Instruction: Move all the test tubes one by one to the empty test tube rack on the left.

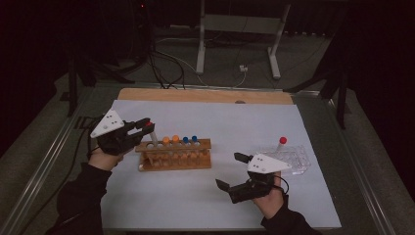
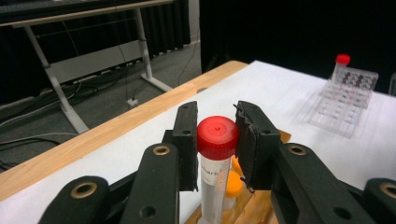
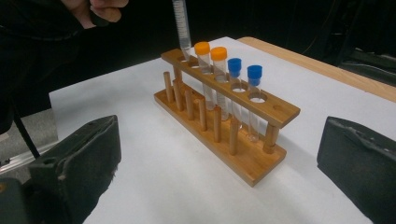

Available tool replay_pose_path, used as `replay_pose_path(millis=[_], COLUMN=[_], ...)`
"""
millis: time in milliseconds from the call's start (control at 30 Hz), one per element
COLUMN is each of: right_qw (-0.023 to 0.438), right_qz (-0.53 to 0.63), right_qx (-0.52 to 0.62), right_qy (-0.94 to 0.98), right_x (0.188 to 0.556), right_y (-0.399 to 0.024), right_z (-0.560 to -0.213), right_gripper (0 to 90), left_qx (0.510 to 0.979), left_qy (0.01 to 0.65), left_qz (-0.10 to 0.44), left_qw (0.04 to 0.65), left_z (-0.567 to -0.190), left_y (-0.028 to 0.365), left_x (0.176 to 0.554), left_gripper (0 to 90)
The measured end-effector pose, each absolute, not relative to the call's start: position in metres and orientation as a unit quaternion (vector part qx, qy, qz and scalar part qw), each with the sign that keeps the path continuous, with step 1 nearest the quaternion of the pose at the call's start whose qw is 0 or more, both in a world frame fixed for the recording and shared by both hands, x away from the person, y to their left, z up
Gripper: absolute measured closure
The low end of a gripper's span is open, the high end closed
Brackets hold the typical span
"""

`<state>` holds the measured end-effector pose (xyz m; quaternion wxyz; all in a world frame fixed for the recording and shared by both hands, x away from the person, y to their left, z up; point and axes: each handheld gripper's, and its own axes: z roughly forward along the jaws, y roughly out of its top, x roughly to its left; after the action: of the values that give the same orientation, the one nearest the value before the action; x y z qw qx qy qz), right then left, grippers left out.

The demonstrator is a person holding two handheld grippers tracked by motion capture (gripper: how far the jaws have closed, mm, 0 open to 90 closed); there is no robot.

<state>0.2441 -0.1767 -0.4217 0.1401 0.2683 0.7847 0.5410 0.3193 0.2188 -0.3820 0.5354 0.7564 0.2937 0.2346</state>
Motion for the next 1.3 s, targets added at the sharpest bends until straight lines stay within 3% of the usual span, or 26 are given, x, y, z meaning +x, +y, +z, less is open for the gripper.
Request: replay_pose_path(millis=[400,600,1300], right_qw=[0.136,0.161,0.173], right_qz=[0.547,0.557,0.569], right_qx=[0.263,0.235,0.213], right_qy=[0.783,0.78,0.775], right_x=[0.244,0.243,0.241], right_y=[-0.177,-0.178,-0.178], right_z=[-0.422,-0.423,-0.422], right_gripper=[0.0,0.0,0.0], left_qx=[0.769,0.784,0.803], left_qy=[0.292,0.292,0.294], left_qz=[0.209,0.198,0.178], left_qw=[0.529,0.511,0.487], left_z=[-0.401,-0.414,-0.439], left_y=[0.216,0.212,0.208], left_x=[0.328,0.333,0.339], left_gripper=[71.8,71.7,71.5])
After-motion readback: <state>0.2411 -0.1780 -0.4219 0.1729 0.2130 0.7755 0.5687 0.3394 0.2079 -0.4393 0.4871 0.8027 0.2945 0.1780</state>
